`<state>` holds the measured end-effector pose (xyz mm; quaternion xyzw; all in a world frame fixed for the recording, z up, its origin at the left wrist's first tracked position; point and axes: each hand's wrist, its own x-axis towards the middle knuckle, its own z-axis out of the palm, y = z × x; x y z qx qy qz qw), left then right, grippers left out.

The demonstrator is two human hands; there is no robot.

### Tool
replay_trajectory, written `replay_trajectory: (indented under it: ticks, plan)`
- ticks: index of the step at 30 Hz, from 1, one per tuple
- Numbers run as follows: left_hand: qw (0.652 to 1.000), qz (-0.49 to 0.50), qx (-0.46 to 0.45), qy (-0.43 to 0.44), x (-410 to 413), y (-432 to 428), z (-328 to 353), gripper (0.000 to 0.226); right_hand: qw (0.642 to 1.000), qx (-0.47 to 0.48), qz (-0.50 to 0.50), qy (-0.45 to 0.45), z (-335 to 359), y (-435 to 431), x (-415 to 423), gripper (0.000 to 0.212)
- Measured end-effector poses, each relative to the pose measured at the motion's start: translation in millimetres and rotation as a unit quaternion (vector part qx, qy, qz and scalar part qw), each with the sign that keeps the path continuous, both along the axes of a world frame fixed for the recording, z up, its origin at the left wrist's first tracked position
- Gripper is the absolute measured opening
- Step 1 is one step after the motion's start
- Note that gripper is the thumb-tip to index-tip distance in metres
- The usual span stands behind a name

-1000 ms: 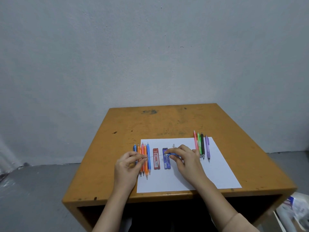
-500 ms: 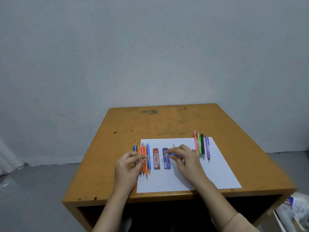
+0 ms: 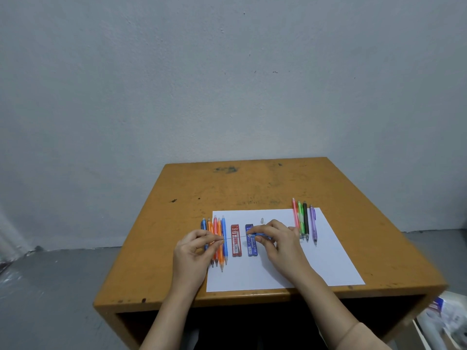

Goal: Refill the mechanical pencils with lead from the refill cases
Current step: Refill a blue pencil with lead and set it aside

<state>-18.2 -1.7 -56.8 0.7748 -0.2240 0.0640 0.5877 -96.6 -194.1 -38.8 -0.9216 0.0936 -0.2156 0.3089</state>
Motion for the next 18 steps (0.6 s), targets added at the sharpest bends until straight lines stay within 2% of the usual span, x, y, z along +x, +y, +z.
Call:
replay_trajectory:
  ticks: [11, 18]
  plan:
    - [1.000, -0.009, -0.022, 0.002, -4.2, 0.4, 5.1, 0.016, 1.000, 0.010, 0.000, -0.009, 2.3, -1.9, -2.1, 0.023]
    - [1.000, -0.006, 0.001, -0.009, -3.8, 0.2, 3.9, 0.017, 1.000, 0.003, 0.003, 0.011, 2.4, -0.1, -2.0, 0.023]
